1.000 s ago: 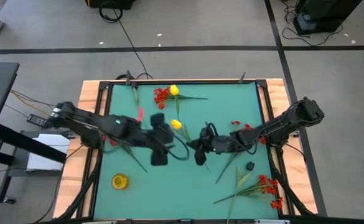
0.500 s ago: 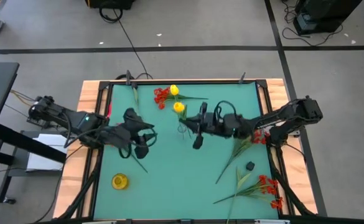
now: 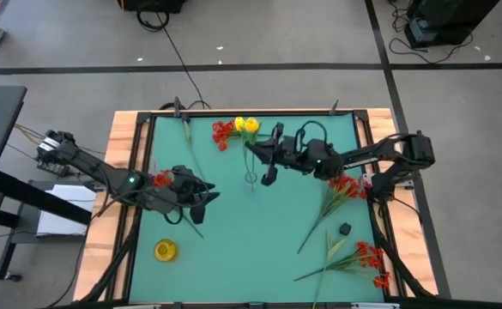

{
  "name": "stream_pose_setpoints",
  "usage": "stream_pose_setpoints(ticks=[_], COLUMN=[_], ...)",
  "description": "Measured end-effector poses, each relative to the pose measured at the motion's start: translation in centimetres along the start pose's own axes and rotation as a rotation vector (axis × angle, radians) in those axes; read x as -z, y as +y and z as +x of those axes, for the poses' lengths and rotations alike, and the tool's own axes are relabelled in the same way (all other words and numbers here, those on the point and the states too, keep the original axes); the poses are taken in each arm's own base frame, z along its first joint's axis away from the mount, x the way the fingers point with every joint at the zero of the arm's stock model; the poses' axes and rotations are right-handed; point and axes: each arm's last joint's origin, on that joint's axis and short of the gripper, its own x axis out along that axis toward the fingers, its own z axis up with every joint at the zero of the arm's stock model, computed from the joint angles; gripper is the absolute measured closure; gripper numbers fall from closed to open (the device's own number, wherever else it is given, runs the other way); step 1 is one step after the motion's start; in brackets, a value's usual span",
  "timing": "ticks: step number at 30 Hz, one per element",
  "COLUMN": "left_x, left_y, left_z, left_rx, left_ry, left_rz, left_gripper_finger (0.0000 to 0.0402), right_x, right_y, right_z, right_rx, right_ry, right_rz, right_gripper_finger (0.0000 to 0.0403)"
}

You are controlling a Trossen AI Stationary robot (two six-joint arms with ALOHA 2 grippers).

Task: Sort flowers into vase by color
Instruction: Put the yellow tulip into the transparent vase

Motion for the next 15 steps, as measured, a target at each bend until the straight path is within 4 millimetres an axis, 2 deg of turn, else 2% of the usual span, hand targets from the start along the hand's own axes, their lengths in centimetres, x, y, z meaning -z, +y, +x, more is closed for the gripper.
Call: stream_pose_setpoints(ticks=[10,15], left_x=[0.3,0.4], left_y=[-0.2,0.2], left_z=[-0.8,-1.1], left_rx=[0.040,0.022], left_ry=[0.042,0.060], left_rz=[-0.032,-0.012], left_gripper_finger=[0.0230,0.0230], right_x=[2.9,4.4], right_y=[1.1,1.1], right_z=[0.6,0.6], right_rx=[-0.023,0.046], right_ry=[0.071,0.120], right_rz=[-0.048,-0.010], right_gripper_finger=[0.0390,0.0381])
